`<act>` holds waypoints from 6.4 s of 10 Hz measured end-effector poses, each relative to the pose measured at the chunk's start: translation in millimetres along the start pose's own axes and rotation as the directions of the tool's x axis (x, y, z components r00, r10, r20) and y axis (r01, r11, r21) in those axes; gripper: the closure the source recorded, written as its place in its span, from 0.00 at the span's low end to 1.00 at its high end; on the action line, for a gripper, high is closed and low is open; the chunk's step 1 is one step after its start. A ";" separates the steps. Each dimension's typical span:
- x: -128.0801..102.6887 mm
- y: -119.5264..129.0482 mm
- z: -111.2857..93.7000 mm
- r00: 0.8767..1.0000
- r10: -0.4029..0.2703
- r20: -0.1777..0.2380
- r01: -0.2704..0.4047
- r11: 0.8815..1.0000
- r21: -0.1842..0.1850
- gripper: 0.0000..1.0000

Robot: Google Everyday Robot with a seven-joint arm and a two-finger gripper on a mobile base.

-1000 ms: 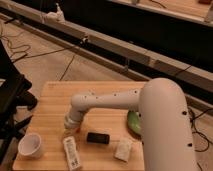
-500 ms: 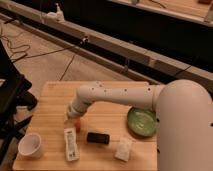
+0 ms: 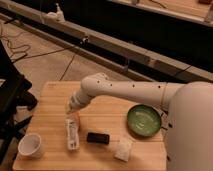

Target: Stand the bottle upright

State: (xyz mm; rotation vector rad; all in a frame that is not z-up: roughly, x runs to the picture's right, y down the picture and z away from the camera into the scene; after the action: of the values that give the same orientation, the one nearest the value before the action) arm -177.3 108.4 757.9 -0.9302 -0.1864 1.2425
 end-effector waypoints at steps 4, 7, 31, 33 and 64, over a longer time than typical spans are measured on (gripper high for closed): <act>0.3 1.2 1.7 1.000 -0.002 -0.003 0.002 1.000 -0.001 1.00; 0.1 1.0 1.6 1.000 -0.002 -0.002 0.002 1.000 -0.002 1.00; -162.6 -70.3 -140.0 0.837 -0.280 0.469 0.176 0.951 0.255 1.00; -169.2 -90.0 -153.6 0.820 -0.300 0.486 0.166 0.939 0.300 1.00; -144.7 -193.4 -116.9 0.839 -0.174 0.516 -0.023 0.935 0.353 0.97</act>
State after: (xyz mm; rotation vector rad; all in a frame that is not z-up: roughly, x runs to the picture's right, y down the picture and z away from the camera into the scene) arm -20.3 -79.5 867.7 -0.2412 -0.4324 1.3851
